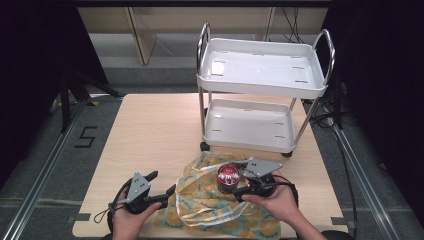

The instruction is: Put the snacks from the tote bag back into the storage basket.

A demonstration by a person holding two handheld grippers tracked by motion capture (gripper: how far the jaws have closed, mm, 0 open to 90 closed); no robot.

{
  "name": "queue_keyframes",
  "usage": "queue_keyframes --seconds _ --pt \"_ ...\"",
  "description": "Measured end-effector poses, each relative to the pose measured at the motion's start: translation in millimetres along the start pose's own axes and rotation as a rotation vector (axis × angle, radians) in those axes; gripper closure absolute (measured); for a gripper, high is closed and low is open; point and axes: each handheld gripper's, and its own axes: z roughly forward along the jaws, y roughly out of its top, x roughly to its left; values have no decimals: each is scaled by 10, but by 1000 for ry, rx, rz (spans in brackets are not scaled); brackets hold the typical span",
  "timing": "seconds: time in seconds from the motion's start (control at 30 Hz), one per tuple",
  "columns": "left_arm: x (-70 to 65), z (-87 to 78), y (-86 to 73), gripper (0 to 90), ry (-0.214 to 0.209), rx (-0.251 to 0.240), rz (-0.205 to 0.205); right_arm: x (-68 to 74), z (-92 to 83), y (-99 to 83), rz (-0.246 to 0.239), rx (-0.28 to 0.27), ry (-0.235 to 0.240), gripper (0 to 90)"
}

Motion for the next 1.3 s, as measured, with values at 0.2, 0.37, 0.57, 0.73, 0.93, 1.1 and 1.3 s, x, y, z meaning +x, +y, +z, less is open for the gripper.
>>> queue_keyframes --seconds 0.2,0.37,0.57,0.73,0.93,1.1,1.3 --pt "5 -3 0 206 1 1 -1 -14 -25 10 3 -3 -4 259" --pt "3 -4 0 206 2 0 -1 -23 -46 23 1 -12 -13 259" --pt "4 -12 3 206 7 7 -1 -34 -66 25 8 -16 -22 259" --pt "3 -10 -2 206 7 4 -12 -41 -75 30 7 -12 -24 260" --pt "-3 -27 3 206 18 18 -13 -43 -85 34 4 -20 -26 260" --pt "10 -18 4 206 8 7 0 -50 -107 33 9 -13 -31 260" --pt "-11 -31 0 206 20 12 -30 -57 -107 41 3 -21 -35 260"
